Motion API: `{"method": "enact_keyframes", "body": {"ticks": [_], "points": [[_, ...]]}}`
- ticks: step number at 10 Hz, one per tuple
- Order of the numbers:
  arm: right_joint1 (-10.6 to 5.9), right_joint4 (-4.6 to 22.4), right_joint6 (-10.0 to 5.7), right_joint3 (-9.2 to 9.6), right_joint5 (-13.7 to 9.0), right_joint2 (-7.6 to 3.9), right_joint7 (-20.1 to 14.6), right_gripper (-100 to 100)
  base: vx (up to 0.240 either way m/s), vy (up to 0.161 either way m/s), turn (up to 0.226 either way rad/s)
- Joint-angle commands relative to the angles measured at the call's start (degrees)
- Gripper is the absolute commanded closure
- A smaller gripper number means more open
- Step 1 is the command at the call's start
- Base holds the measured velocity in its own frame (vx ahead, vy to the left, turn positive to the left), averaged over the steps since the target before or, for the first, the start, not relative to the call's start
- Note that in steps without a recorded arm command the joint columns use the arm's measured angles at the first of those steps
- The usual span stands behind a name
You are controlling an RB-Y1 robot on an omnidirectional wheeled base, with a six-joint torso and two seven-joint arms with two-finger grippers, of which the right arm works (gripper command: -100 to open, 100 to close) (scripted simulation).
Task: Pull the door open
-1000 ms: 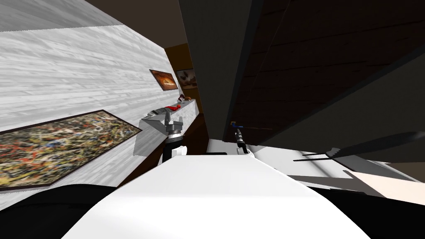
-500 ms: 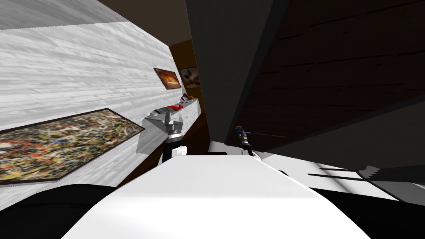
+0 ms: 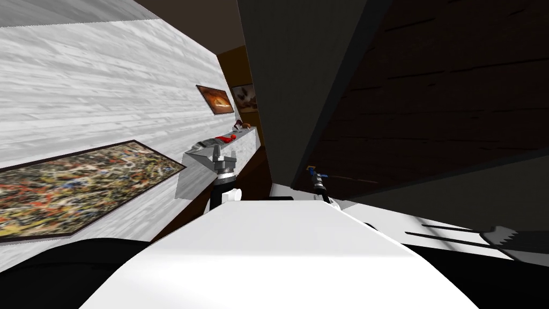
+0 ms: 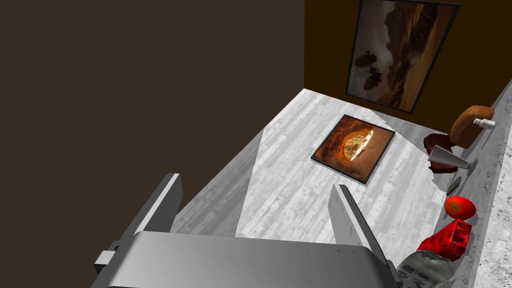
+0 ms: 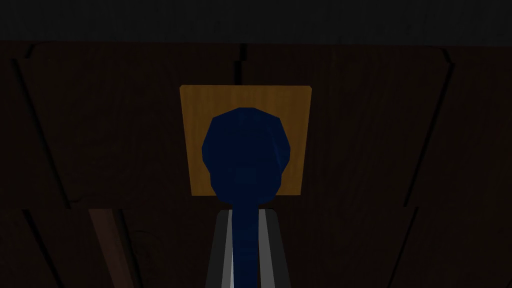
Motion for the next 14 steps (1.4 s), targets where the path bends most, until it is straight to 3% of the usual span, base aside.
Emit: {"method": "enact_keyframes", "body": {"ticks": [1,4,8,12,14], "points": [[0.05,0.04,0.07,0.04,0.02,0.06,0.01,100,-0.026,0.005,0.01],[0.05,0.04,0.07,0.04,0.02,0.06,0.01,100,-0.007,0.001,0.0],[1.55,-0.19,-1.6,1.95,1.11,-1.37,-2.42,100,-0.162,-0.04,0.101],[3.83,-0.69,-4.43,4.96,2.84,-3.69,-6.3,100,-0.241,-0.068,0.153],[3.75,-0.45,-4.33,5.08,2.91,-3.67,-6.28,100,-0.16,-0.042,0.078]]}}
